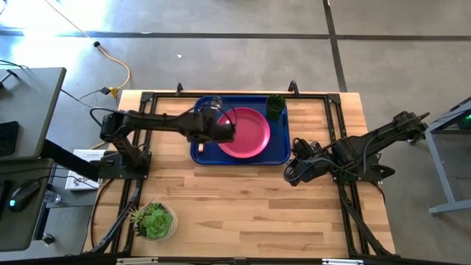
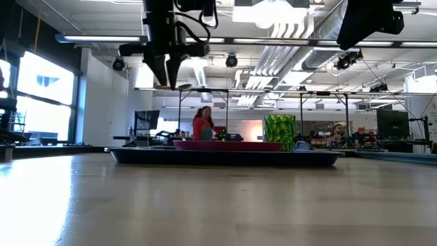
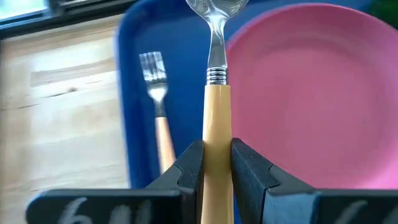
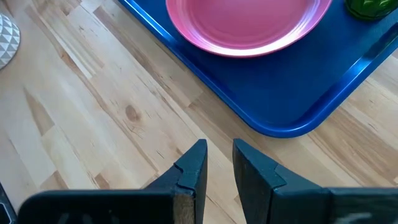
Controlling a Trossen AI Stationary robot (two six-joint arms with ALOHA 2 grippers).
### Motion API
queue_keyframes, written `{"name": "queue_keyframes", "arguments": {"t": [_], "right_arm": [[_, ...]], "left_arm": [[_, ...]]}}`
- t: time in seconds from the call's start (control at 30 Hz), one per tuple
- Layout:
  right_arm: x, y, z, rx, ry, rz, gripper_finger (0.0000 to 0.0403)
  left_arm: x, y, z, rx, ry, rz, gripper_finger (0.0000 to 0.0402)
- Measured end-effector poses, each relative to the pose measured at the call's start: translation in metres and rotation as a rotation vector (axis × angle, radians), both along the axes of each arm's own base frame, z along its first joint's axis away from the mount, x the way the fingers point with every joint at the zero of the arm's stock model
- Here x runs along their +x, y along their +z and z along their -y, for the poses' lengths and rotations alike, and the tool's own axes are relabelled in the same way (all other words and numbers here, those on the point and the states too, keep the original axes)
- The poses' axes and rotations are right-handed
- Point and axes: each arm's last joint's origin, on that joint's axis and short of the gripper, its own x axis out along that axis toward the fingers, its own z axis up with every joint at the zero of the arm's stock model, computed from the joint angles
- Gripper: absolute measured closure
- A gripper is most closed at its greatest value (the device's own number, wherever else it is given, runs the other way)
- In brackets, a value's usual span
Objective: Pick and place plate/cup/fork/spoon on tray
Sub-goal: Put the yellow spoon between the fork and plate on the blue serving tray
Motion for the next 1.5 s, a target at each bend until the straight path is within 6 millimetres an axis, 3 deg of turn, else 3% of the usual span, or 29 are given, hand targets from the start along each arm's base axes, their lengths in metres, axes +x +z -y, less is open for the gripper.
{"name": "queue_keyframes", "arguments": {"t": [0.27,0.47,1.07,1.33,1.5], "right_arm": [[0.0,0.0,0.0,-0.004,0.006,-0.001,0.0336],[0.0,0.0,0.0,-0.004,0.006,-0.001,0.0336],[0.0,0.0,0.0,0.017,-0.038,0.013,0.0336],[0.0,0.0,0.0,0.027,-0.069,0.024,0.0336],[0.0,0.0,0.001,0.036,-0.093,0.032,0.0336]], "left_arm": [[-0.006,-0.005,-0.034,-0.025,0.142,0.01,0.0348],[-0.018,-0.03,-0.051,-0.18,0.21,-0.03,0.0345],[-0.027,-0.091,-0.049,-0.291,0.191,0.049,0.0346],[-0.026,-0.108,-0.049,-0.314,0.174,0.134,0.0346],[-0.028,-0.117,-0.049,-0.331,0.161,0.085,0.0346]]}}
